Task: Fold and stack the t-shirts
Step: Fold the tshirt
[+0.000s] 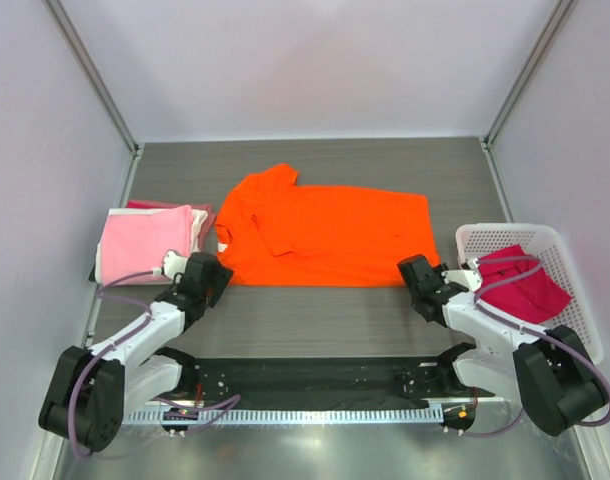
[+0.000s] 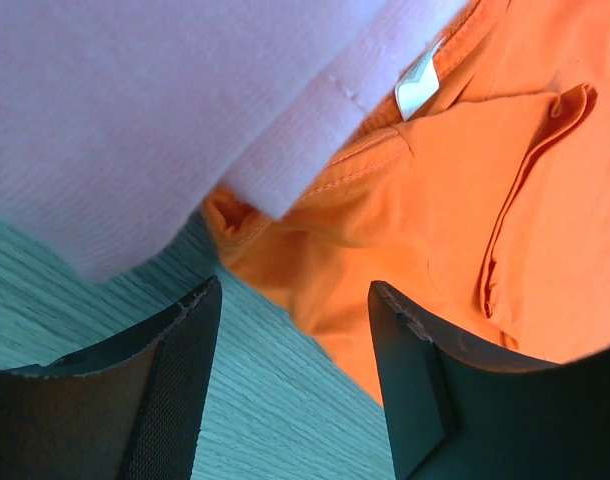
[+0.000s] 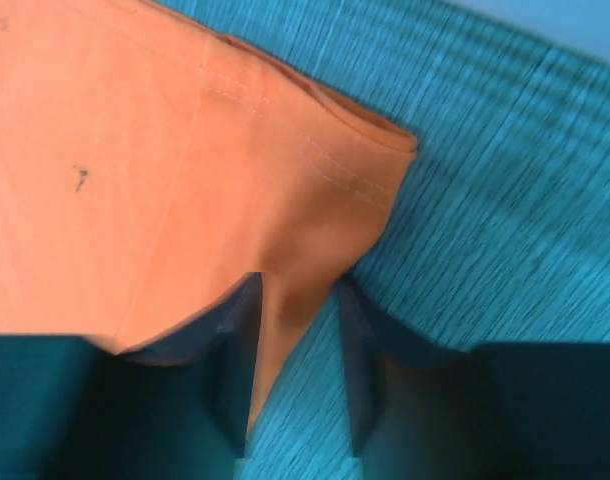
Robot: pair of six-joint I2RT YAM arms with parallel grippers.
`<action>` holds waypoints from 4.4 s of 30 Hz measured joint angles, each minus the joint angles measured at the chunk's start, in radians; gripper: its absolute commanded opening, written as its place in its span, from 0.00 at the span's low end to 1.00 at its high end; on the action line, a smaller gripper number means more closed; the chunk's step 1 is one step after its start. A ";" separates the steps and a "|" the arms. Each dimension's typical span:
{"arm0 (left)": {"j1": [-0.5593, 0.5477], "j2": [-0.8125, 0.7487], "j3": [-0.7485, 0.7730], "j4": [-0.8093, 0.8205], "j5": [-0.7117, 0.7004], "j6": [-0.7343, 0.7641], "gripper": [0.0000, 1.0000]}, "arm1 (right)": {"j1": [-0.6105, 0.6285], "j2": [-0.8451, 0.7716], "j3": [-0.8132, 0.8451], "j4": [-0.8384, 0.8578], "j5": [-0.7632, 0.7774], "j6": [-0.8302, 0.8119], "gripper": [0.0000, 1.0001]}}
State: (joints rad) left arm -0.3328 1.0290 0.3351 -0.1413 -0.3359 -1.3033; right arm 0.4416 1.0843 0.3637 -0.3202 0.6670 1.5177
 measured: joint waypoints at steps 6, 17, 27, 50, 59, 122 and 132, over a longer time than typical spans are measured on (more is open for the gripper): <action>0.000 0.041 0.002 0.048 -0.010 -0.027 0.58 | -0.018 0.051 -0.002 0.032 0.013 0.002 0.01; 0.000 0.128 0.009 0.089 -0.026 -0.056 0.05 | -0.018 -0.051 -0.014 0.040 0.020 -0.027 0.01; -0.001 0.108 0.011 0.051 -0.027 -0.039 0.00 | -0.018 -0.076 -0.014 0.035 0.028 -0.055 0.01; 0.021 -0.121 0.258 -0.343 -0.015 0.124 0.00 | -0.073 -0.293 0.087 -0.113 0.002 -0.153 0.01; 0.020 -0.283 0.029 -0.425 0.026 0.110 0.33 | -0.073 -0.396 -0.008 -0.247 -0.093 -0.145 0.46; 0.244 1.203 1.378 -0.240 0.488 0.631 0.55 | -0.341 0.859 0.921 -0.021 -0.487 -1.030 0.45; 0.246 1.209 1.328 -0.177 0.649 0.618 0.03 | -0.364 0.853 0.900 0.015 -0.558 -1.025 0.02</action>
State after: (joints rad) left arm -0.0864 2.2379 1.6627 -0.3180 0.3126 -0.6849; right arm 0.0780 1.9373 1.2636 -0.3050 0.1089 0.4927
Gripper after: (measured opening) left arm 0.143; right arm 0.095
